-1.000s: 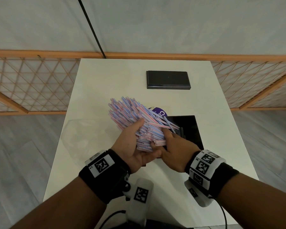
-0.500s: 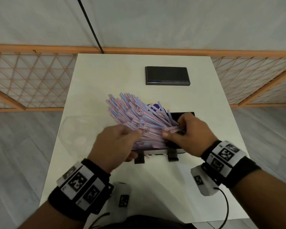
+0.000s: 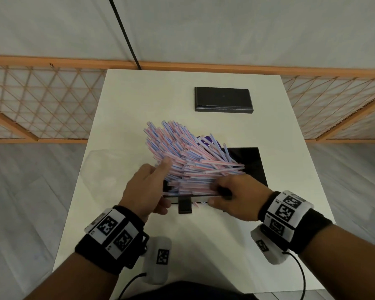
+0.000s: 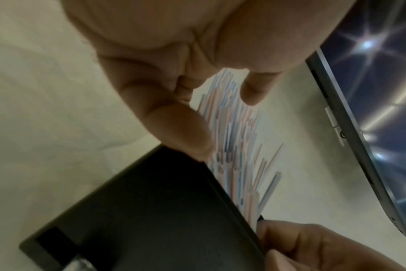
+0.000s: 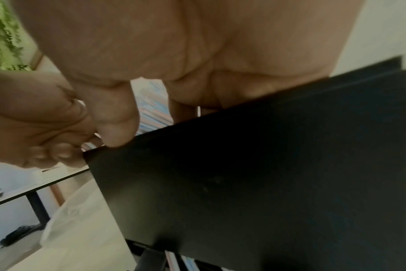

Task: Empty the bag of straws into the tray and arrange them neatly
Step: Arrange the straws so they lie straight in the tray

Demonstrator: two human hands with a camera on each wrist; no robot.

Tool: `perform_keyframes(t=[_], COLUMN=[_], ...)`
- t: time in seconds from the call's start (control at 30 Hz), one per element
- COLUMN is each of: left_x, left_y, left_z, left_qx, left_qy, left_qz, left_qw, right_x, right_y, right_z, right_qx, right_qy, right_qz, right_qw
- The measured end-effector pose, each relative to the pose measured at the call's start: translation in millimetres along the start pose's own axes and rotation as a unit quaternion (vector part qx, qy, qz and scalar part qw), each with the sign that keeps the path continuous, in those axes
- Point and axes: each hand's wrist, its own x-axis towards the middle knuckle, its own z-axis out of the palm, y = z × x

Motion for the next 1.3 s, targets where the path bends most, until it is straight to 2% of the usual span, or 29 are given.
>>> perform_keyframes(t=[0.17,0.27,0.37,0.43,0.5,0.6,0.73,0.87,0.97,1.07,1.2,1.3], left_x=[-0.3,0.3,0.7,2.1,2.7,2.1,-0.8,10.0,14.0,9.3,-0.9,2.9], left_y=[-1.3,-4.1,-7.1,-8.1,-5.3,-0.6,7.2,-2.7,-3.4,2.5,5.6,5.5], left_z=[2.3,2.6,5.7,9.0,14.1,23.1,30.9,34.7,37.4,37.1,36.3,34.3], left_qx=[-0.043,-0.025,0.012,-0.005,-0.055,-0.186,-0.288,-0.297,-0.301,-0.264,-0.236,-0.249], left_qy=[0.014,0.011,0.025,0.038,0.027,0.011,-0.012,0.049,0.068,0.073,0.043,0.072], left_qz=[0.02,0.034,0.08,0.106,0.095,0.054,0.072,0.079,0.096,0.128,0.168,0.177], left_qw=[0.999,0.999,0.996,0.994,0.994,0.981,0.955,0.95,0.946,0.953,0.956,0.949], right_x=[6.7,11.6,16.3,18.8,20.3,22.9,24.5,29.5,31.3,32.4,36.5,41.8], right_y=[-6.2,-11.2,-14.9,-19.0,-23.2,-28.2,-37.8,-42.4,-43.9,-46.7,-47.5,-45.6], right_z=[5.9,7.3,3.8,3.5,2.6,-2.1,-0.1,-1.8,-6.6,-13.0,-12.7,-10.5], right_qx=[-0.048,-0.044,-0.068,-0.065,-0.038,-0.092,-0.067,-0.093,-0.028,-0.037,-0.037,-0.049], right_qy=[-0.001,-0.014,-0.031,-0.054,-0.071,-0.071,-0.092,-0.095,-0.113,-0.152,-0.189,-0.196], right_qz=[0.009,-0.019,-0.001,0.002,-0.013,0.008,0.007,0.03,0.039,0.068,0.073,0.08], right_qw=[0.999,0.999,0.997,0.996,0.997,0.993,0.993,0.991,0.992,0.985,0.979,0.976])
